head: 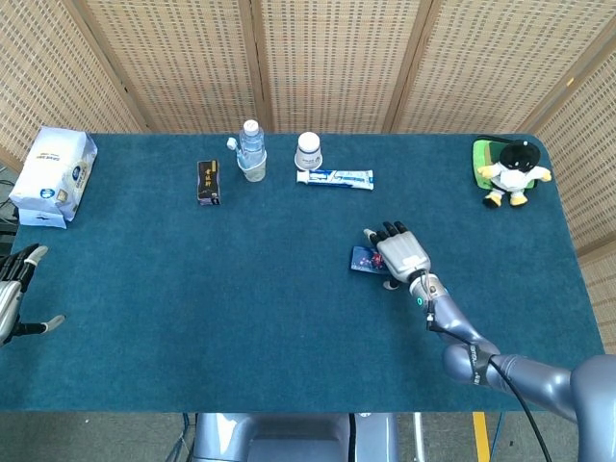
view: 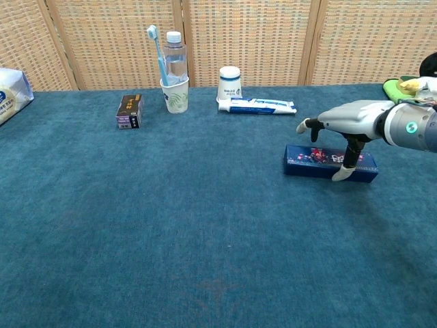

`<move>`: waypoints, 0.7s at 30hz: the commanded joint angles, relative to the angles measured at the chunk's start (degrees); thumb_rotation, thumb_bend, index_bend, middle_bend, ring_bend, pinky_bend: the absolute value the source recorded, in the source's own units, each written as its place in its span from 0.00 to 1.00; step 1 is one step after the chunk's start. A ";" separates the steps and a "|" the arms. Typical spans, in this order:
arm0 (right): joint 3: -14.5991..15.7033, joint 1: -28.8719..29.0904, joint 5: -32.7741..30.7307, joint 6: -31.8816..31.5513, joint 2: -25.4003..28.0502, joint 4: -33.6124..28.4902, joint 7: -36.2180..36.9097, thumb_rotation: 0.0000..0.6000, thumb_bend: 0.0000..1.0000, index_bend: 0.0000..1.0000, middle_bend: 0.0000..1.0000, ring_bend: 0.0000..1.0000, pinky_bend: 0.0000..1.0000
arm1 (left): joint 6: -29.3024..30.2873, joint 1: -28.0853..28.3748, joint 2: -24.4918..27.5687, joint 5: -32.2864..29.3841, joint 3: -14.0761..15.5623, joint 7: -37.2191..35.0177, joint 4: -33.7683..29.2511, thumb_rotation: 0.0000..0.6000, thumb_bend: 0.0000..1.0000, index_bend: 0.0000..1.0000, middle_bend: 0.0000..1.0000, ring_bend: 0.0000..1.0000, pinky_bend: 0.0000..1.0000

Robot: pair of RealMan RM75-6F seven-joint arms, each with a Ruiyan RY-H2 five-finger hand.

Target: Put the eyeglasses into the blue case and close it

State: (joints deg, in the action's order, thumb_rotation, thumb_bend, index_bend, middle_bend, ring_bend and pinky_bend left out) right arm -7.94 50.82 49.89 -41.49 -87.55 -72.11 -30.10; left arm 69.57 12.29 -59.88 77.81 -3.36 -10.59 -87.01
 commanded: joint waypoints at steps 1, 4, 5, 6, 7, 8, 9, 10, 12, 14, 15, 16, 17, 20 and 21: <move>0.34 -0.04 1.15 -1.40 -1.47 1.86 0.32 1.00 0.03 0.31 0.40 0.08 0.09 | -0.01 -0.02 0.03 -0.01 0.01 -0.08 0.01 1.00 0.00 0.00 0.00 0.00 0.00; 0.32 -0.53 3.32 -3.92 -2.91 3.50 1.19 1.00 0.13 0.40 0.50 0.15 0.13 | -0.07 0.00 -0.01 -0.09 -0.01 -0.05 0.07 1.00 0.00 0.00 0.00 0.00 0.00; 0.34 -0.61 3.77 -4.19 -3.07 3.76 1.45 1.00 0.17 0.43 0.53 0.17 0.14 | -0.08 0.02 -0.02 -0.07 0.00 -0.02 0.06 1.00 0.00 0.00 0.00 0.00 0.00; 0.36 -0.67 4.14 -4.33 -3.15 3.95 1.68 1.00 0.19 0.45 0.54 0.19 0.15 | -0.09 0.03 -0.02 -0.06 0.00 0.03 0.05 1.00 0.00 0.00 0.00 0.00 0.00; 0.39 -0.71 4.38 -4.38 -3.16 4.06 1.79 1.00 0.20 0.46 0.55 0.20 0.15 | -0.13 0.05 -0.03 -0.06 0.01 0.08 0.02 1.00 0.00 0.00 0.00 0.00 0.00; 0.38 -0.77 4.62 -4.47 -3.13 4.07 1.95 1.00 0.21 0.47 0.56 0.20 0.15 | -0.15 0.06 -0.06 -0.05 0.03 0.15 0.00 1.00 0.00 0.00 0.00 0.00 0.00; 0.33 -0.84 4.80 -4.61 -3.13 4.07 2.13 1.00 0.21 0.47 0.56 0.21 0.15 | -0.15 0.06 -0.07 -0.06 0.04 0.19 -0.03 1.00 0.00 0.00 0.00 0.00 0.00; 0.28 -0.94 4.89 -4.64 -3.06 3.98 2.35 1.00 0.21 0.48 0.56 0.21 0.16 | -0.12 0.05 -0.07 -0.06 0.04 0.23 -0.06 1.00 0.00 0.00 0.00 0.00 0.00; 0.20 -1.02 4.74 -4.16 -2.72 3.54 2.75 1.00 0.18 0.47 0.54 0.22 0.16 | -0.03 0.02 -0.04 -0.03 0.04 0.25 -0.13 1.00 0.00 0.00 0.00 0.00 0.00; 0.26 -1.07 4.02 -2.33 -1.56 2.07 3.60 1.00 0.11 0.39 0.43 0.21 0.16 | 0.07 -0.02 -0.01 0.06 0.06 0.26 -0.21 1.00 0.00 0.00 0.00 0.00 0.00; 0.34 -0.97 3.48 -1.06 -0.72 1.12 3.91 1.00 0.05 0.28 0.28 0.17 0.16 | 0.09 -0.03 0.01 0.12 0.08 0.26 -0.24 1.00 0.00 0.00 0.00 0.00 0.00; 0.46 -0.74 2.48 0.55 0.61 -0.32 4.00 1.00 0.02 0.20 0.18 0.13 0.16 | 0.15 -0.05 0.03 0.20 0.12 0.22 -0.29 1.00 0.00 0.00 0.00 0.00 0.00; 0.54 -0.54 1.76 1.31 1.44 -1.30 3.83 1.00 0.00 0.09 0.07 0.06 0.16 | 0.19 -0.06 0.05 0.25 0.13 0.21 -0.32 1.00 0.00 0.00 0.00 0.00 0.00; 0.33 -0.60 1.41 0.19 3.99 -5.20 3.54 1.00 0.00 0.00 0.00 0.00 0.13 | 0.41 -0.13 0.17 0.56 0.19 0.03 -0.48 1.00 0.00 0.00 0.00 0.00 0.00; 0.24 -0.76 1.63 -0.56 4.53 -6.08 3.49 1.00 0.00 0.00 0.00 0.00 0.12 | 0.49 -0.16 0.20 0.62 0.20 -0.03 -0.52 1.00 0.00 0.00 0.00 0.00 0.00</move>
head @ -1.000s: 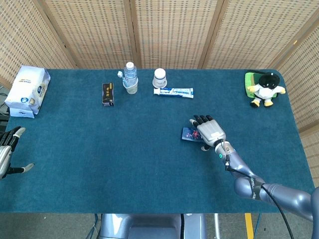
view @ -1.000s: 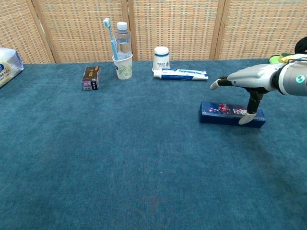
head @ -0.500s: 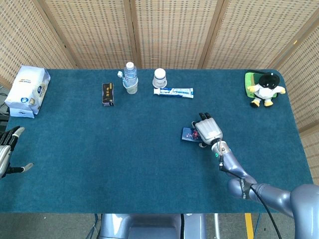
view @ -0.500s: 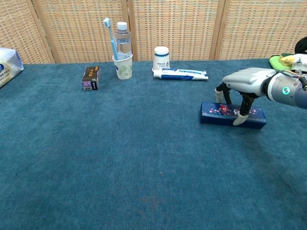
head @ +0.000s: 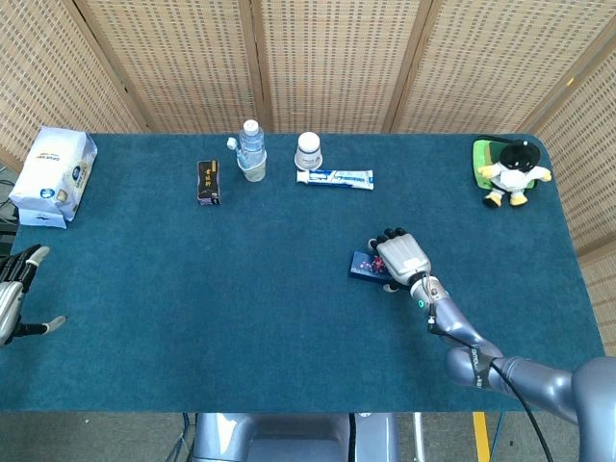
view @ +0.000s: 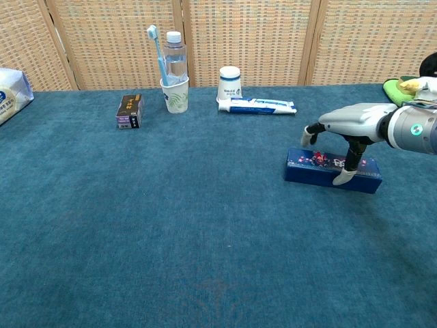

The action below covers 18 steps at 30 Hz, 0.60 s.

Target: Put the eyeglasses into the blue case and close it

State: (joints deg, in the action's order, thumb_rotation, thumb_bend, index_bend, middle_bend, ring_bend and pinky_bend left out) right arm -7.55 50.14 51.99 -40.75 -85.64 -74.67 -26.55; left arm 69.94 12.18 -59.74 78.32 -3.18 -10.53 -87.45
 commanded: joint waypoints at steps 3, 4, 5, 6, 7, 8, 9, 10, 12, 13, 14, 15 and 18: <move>-0.45 -1.06 1.13 -4.82 5.51 -7.73 -0.28 1.00 0.00 0.00 0.00 0.00 0.10 | 0.53 -0.20 0.23 0.55 0.13 -0.38 -0.29 1.00 0.00 0.00 0.00 0.00 0.00; -0.62 -1.65 1.86 -6.23 6.97 -9.75 -0.03 1.00 0.00 0.00 0.00 0.00 0.10 | 0.72 -0.28 0.32 0.75 0.17 -0.54 -0.38 1.00 0.00 0.00 0.00 0.00 0.00; -0.78 -2.45 2.70 -7.79 8.61 -11.99 0.46 1.00 0.00 0.00 0.00 0.00 0.10 | 0.94 -0.36 0.42 0.96 0.21 -0.73 -0.47 1.00 0.00 0.00 0.00 0.00 0.00; -0.97 -3.68 3.93 -10.01 10.52 -14.58 1.29 1.00 0.00 0.00 0.00 0.00 0.10 | 1.27 -0.50 0.56 1.25 0.27 -0.98 -0.59 1.00 0.00 0.00 0.00 0.00 0.00; -0.80 -5.38 5.91 -12.79 12.54 -17.31 2.30 1.00 0.00 0.00 0.00 0.00 0.10 | 1.70 -0.69 0.73 1.61 0.36 -1.29 -0.73 1.00 0.00 0.00 0.00 0.00 0.00; -0.32 -7.25 8.39 -15.72 14.33 -19.54 3.39 1.00 0.00 0.00 0.00 0.00 0.10 | 2.16 -0.88 0.88 1.96 0.42 -1.61 -0.80 1.00 0.00 0.00 0.00 0.00 0.00; 0.65 -10.17 12.28 -20.28 16.31 -21.64 5.11 1.00 0.00 0.00 0.00 0.00 0.09 | 2.88 -1.16 1.06 2.41 0.46 -1.98 -0.83 1.00 0.00 0.00 0.00 0.00 0.00; 1.60 -12.59 15.27 -23.99 17.42 -22.54 6.56 1.00 0.00 0.00 0.00 0.00 0.09 | 3.41 -1.38 1.16 2.71 0.50 -2.20 -0.84 1.00 0.00 0.00 0.00 0.00 0.00; 4.33 -18.37 20.82 -31.70 19.28 -23.06 10.35 1.00 0.00 0.00 0.00 0.00 0.09 | 4.50 -1.86 1.35 3.46 0.66 -2.80 -0.81 1.00 0.00 0.00 0.00 0.00 0.00; 5.47 -20.73 22.10 -34.24 19.95 -23.06 12.00 1.00 0.00 0.00 0.00 0.00 0.09 | 4.89 -2.04 1.40 3.77 0.76 -3.04 -0.71 1.00 0.00 0.00 0.00 0.00 0.00; 6.63 -23.65 23.20 -37.26 20.55 -22.82 14.39 1.00 0.00 0.00 0.00 0.00 0.08 | 5.34 -2.24 1.46 4.11 0.85 -3.32 -0.56 1.00 0.00 0.00 0.00 0.00 0.00; 7.40 -25.61 24.11 -39.27 20.76 -22.26 16.29 1.00 0.00 0.00 0.00 0.00 0.08 | 5.71 -2.45 1.49 4.39 0.98 -3.49 -0.49 1.00 0.00 0.00 0.00 0.00 0.00; 9.41 -30.86 26.59 -44.41 20.63 -18.96 21.02 1.00 0.00 0.00 0.00 0.00 0.06 | 7.57 -3.27 1.68 5.50 1.27 -3.97 -0.51 1.00 0.00 0.00 0.00 0.00 0.00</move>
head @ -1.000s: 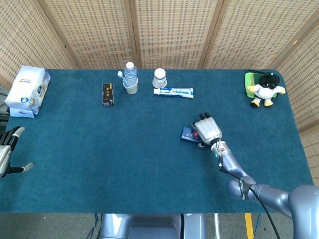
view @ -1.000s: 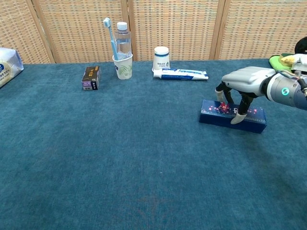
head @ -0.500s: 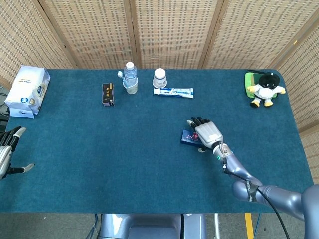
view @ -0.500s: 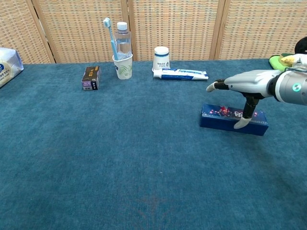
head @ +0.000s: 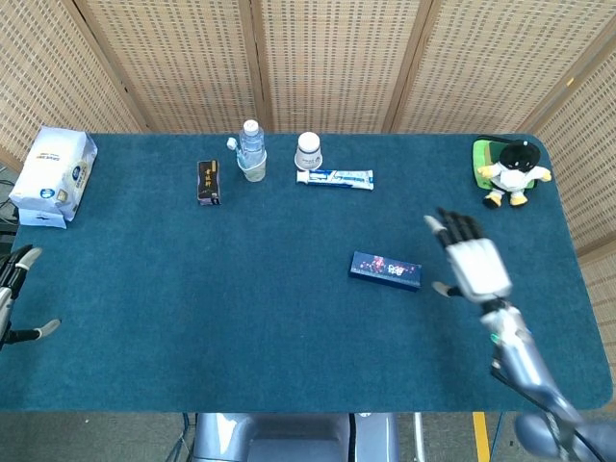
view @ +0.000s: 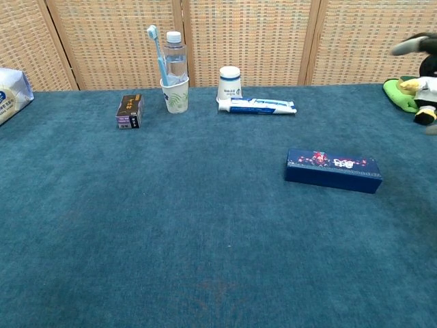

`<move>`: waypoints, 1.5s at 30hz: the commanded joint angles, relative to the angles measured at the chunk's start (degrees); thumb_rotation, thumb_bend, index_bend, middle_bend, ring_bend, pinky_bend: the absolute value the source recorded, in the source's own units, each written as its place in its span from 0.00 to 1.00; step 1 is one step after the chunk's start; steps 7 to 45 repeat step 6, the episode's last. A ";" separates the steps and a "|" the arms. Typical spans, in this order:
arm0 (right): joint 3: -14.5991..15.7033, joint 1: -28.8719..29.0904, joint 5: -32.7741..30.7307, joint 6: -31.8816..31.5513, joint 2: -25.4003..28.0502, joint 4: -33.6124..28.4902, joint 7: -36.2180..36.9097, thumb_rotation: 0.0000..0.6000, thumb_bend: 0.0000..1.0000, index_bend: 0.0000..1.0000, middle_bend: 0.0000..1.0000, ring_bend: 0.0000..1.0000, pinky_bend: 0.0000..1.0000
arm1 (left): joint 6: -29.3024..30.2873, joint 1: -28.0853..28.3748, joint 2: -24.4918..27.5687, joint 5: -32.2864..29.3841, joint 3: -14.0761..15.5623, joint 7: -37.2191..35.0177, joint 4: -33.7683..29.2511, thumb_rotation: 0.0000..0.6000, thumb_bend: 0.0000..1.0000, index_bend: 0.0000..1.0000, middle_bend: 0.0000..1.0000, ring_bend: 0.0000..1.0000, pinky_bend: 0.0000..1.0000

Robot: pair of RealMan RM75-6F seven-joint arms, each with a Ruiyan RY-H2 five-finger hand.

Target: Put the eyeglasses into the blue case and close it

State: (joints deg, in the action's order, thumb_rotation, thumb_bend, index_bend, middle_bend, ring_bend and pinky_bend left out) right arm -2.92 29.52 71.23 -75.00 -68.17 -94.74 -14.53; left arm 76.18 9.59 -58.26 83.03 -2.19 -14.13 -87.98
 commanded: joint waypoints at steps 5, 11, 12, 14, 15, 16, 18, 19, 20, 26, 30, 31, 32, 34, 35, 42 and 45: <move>5.04 -15.78 10.08 -16.76 2.01 3.53 13.37 1.00 0.00 0.00 0.00 0.00 0.06 | 4.67 -1.81 0.31 3.47 0.85 0.32 -0.86 1.00 0.00 0.00 0.00 0.00 0.00; 4.93 -16.23 10.51 -17.30 1.82 3.67 13.42 1.00 0.00 0.00 0.00 0.00 0.06 | 5.01 -1.93 0.26 3.70 0.89 0.44 -0.89 1.00 0.00 0.00 0.00 0.00 0.00; 4.93 -16.23 10.51 -17.30 1.82 3.67 13.42 1.00 0.00 0.00 0.00 0.00 0.06 | 5.01 -1.93 0.26 3.70 0.89 0.44 -0.89 1.00 0.00 0.00 0.00 0.00 0.00; 4.93 -16.23 10.51 -17.30 1.82 3.67 13.42 1.00 0.00 0.00 0.00 0.00 0.06 | 5.01 -1.93 0.26 3.70 0.89 0.44 -0.89 1.00 0.00 0.00 0.00 0.00 0.00; 4.93 -16.23 10.51 -17.30 1.82 3.67 13.42 1.00 0.00 0.00 0.00 0.00 0.06 | 5.01 -1.93 0.26 3.70 0.89 0.44 -0.89 1.00 0.00 0.00 0.00 0.00 0.00; 4.93 -16.23 10.51 -17.30 1.82 3.67 13.42 1.00 0.00 0.00 0.00 0.00 0.06 | 5.01 -1.93 0.26 3.70 0.89 0.44 -0.89 1.00 0.00 0.00 0.00 0.00 0.00; 4.93 -16.23 10.51 -17.30 1.82 3.67 13.42 1.00 0.00 0.00 0.00 0.00 0.06 | 5.01 -1.93 0.26 3.70 0.89 0.44 -0.89 1.00 0.00 0.00 0.00 0.00 0.00; 4.93 -16.23 10.51 -17.30 1.82 3.67 13.42 1.00 0.00 0.00 0.00 0.00 0.06 | 5.01 -1.93 0.26 3.70 0.89 0.44 -0.89 1.00 0.00 0.00 0.00 0.00 0.00; 4.93 -16.23 10.51 -17.30 1.82 3.67 13.42 1.00 0.00 0.00 0.00 0.00 0.06 | 5.01 -1.93 0.26 3.70 0.89 0.44 -0.89 1.00 0.00 0.00 0.00 0.00 0.00; 4.93 -16.23 10.51 -17.30 1.82 3.67 13.42 1.00 0.00 0.00 0.00 0.00 0.06 | 5.01 -1.93 0.26 3.70 0.89 0.44 -0.89 1.00 0.00 0.00 0.00 0.00 0.00; 4.93 -16.23 10.51 -17.30 1.82 3.67 13.42 1.00 0.00 0.00 0.00 0.00 0.06 | 5.01 -1.93 0.26 3.70 0.89 0.44 -0.89 1.00 0.00 0.00 0.00 0.00 0.00; 4.93 -16.23 10.51 -17.30 1.82 3.67 13.42 1.00 0.00 0.00 0.00 0.00 0.06 | 5.01 -1.93 0.26 3.70 0.89 0.44 -0.89 1.00 0.00 0.00 0.00 0.00 0.00; 4.93 -16.23 10.51 -17.30 1.82 3.67 13.42 1.00 0.00 0.00 0.00 0.00 0.06 | 5.01 -1.93 0.26 3.70 0.89 0.44 -0.89 1.00 0.00 0.00 0.00 0.00 0.00; 4.93 -16.23 10.51 -17.30 1.82 3.67 13.42 1.00 0.00 0.00 0.00 0.00 0.06 | 5.01 -1.93 0.26 3.70 0.89 0.44 -0.89 1.00 0.00 0.00 0.00 0.00 0.00; 4.93 -16.23 10.51 -17.30 1.82 3.67 13.42 1.00 0.00 0.00 0.00 0.00 0.06 | 5.01 -1.93 0.26 3.70 0.89 0.44 -0.89 1.00 0.00 0.00 0.00 0.00 0.00; 4.93 -16.23 10.51 -17.30 1.82 3.67 13.42 1.00 0.00 0.00 0.00 0.00 0.06 | 5.01 -1.93 0.26 3.70 0.89 0.44 -0.89 1.00 0.00 0.00 0.00 0.00 0.00; 4.93 -16.23 10.51 -17.30 1.82 3.67 13.42 1.00 0.00 0.00 0.00 0.00 0.06 | 5.01 -1.93 0.26 3.70 0.89 0.44 -0.89 1.00 0.00 0.00 0.00 0.00 0.00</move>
